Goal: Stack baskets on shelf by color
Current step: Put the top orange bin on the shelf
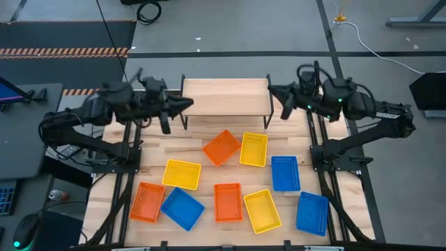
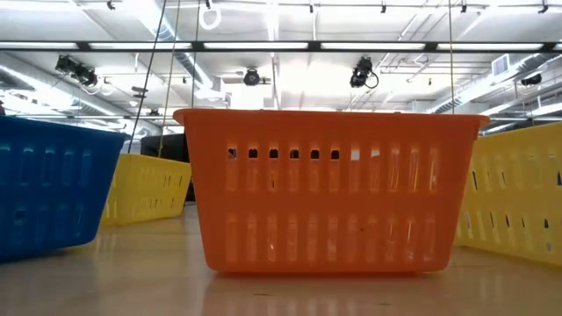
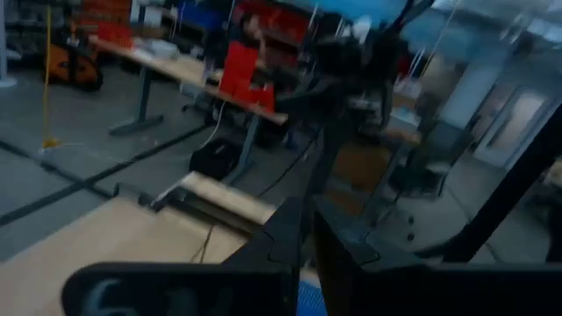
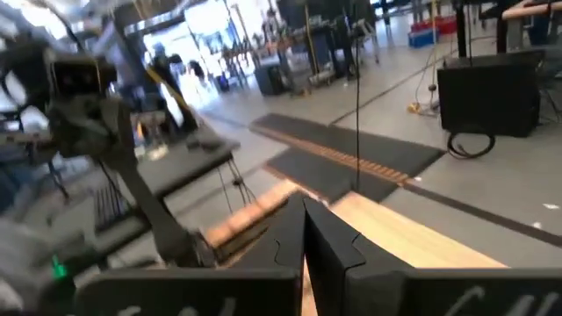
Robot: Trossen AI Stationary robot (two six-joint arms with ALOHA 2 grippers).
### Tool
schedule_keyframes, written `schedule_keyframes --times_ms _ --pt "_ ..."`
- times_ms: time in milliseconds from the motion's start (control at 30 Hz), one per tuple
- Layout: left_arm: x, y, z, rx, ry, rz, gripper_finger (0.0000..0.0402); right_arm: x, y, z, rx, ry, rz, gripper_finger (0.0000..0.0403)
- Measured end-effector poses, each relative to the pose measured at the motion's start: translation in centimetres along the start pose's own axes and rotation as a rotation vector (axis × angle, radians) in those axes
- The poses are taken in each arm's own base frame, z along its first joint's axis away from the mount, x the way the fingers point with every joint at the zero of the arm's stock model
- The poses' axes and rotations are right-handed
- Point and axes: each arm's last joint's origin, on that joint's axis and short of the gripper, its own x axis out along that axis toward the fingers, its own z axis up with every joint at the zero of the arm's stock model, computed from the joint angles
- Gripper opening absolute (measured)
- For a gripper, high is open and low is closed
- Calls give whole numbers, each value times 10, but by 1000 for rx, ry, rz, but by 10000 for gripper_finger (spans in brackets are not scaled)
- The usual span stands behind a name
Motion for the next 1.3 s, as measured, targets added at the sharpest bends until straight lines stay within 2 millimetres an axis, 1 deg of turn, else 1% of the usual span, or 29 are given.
schedule_keyframes --times_ms 167,300,400,467,567,667,733,800,900,1067,1167,1300 --pt "-5 -6 18 -21 -116 -43 36 20 16 14 118 -177 73 12" --pt "-6 -8 24 -64 -176 -70 32 22 24 26 193 -302 181 12" --pt "-7 -7 23 -60 -158 -66 34 22 27 28 202 -315 246 12" --pt "-6 -5 18 -48 -106 -43 38 21 27 28 191 -297 267 12" --pt "1 -2 6 -53 -4 -4 46 23 26 23 186 -248 261 12" --pt "11 -1 -6 -62 80 27 61 30 19 13 234 -139 204 18" --pt "18 -1 -13 -57 137 7 77 35 12 4 292 -44 156 29" --pt "25 -1 -20 -73 193 -16 99 40 6 -3 359 34 120 43" --pt "37 -1 -31 -96 261 -18 137 45 0 -9 446 116 119 70" --pt "49 0 -43 -84 342 -19 197 48 -3 -9 460 195 202 121" --pt "56 5 -54 -72 422 34 216 46 -5 -6 432 230 269 149" --pt "63 12 -73 -48 560 111 218 44 -5 -5 402 249 321 177"
